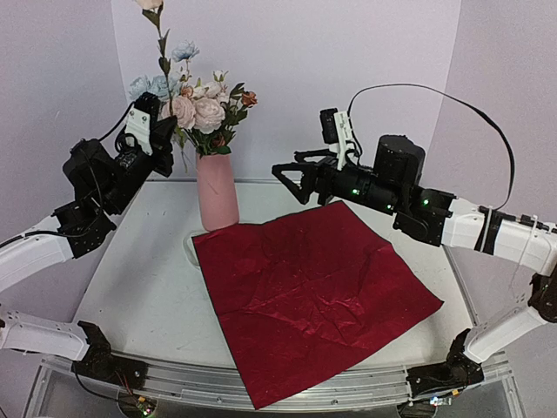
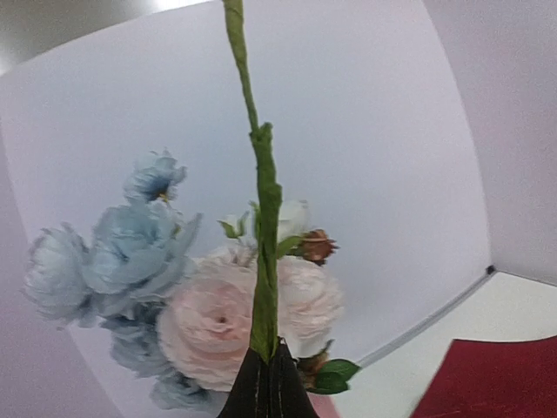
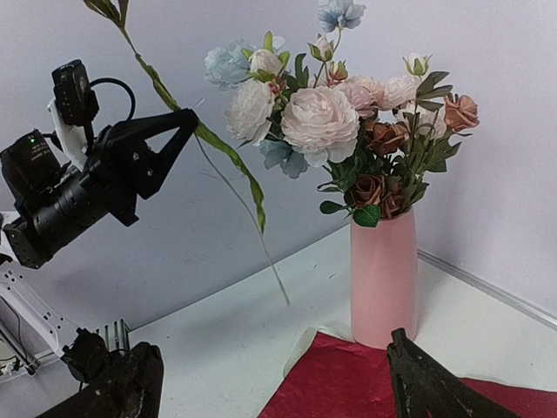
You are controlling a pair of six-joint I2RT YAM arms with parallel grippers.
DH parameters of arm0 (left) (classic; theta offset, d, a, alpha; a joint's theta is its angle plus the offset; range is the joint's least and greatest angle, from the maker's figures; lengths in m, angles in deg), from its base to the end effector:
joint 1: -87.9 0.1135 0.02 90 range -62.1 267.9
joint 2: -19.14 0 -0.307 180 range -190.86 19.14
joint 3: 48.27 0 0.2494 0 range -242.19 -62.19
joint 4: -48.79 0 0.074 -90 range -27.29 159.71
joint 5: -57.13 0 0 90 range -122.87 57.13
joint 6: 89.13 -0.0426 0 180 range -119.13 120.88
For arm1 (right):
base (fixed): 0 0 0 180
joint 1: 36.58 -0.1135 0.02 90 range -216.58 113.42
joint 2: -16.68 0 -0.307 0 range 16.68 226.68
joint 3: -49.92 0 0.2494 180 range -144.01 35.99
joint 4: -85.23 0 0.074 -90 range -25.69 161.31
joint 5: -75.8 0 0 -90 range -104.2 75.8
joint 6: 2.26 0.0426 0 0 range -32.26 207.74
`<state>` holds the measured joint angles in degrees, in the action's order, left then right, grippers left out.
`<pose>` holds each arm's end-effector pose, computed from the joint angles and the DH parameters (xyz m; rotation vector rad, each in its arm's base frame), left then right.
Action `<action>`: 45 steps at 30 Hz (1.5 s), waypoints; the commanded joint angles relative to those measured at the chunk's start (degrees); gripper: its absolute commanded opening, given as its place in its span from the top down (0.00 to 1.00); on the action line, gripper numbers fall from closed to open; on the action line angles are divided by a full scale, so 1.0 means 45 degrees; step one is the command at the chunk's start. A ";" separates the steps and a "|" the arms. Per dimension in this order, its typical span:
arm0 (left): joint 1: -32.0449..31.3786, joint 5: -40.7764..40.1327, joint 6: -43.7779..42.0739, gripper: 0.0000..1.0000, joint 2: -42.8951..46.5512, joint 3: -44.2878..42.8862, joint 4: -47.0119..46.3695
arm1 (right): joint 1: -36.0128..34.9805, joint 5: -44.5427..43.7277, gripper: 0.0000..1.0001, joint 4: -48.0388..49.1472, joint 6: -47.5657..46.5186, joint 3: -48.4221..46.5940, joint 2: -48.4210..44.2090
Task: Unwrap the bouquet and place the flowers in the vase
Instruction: Insert the fake flower into the vase.
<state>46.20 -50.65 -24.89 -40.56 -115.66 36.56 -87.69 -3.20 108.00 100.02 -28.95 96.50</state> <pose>0.1729 -0.1366 0.4510 0.4477 1.1569 -0.0518 0.1962 0.2562 0.4546 -0.5860 1.1251 1.0778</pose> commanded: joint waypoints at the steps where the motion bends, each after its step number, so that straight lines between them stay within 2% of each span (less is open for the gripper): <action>1: 0.0007 -0.2656 -0.1569 1.00 -0.0088 0.0377 -0.3317 | -0.0048 -0.0132 0.10 0.0558 -0.0238 -0.0001 -0.0638; 5: 0.0177 -0.2762 -0.1445 1.00 -0.0729 0.0876 -0.6342 | -0.0048 -0.0123 0.10 0.0558 -0.0287 0.0009 -0.0684; 9: 0.0417 -0.2441 -0.1420 1.00 -0.1752 0.0899 -0.8054 | -0.0039 -0.0106 0.10 0.0558 -0.0293 0.0097 -0.0884; 20: 0.0564 -0.1832 -0.4394 1.00 -0.3208 0.0822 -0.9303 | -0.0048 -0.0470 0.10 0.0558 -0.0763 0.0431 -0.1450; 36: 0.1047 -0.1212 -0.5445 1.00 -0.4597 0.0171 -1.0324 | -0.0041 -0.0352 0.09 0.0498 -0.1209 -0.0020 -0.1158; 45: 0.1354 -0.1091 -0.5054 1.00 -0.5119 -0.0240 -1.1002 | -0.0048 -0.0389 0.09 0.0461 -0.1479 -0.0059 -0.1192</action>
<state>51.43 -56.64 -48.59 -62.94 -113.33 -8.26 -87.69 -4.62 107.69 94.92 -26.99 91.71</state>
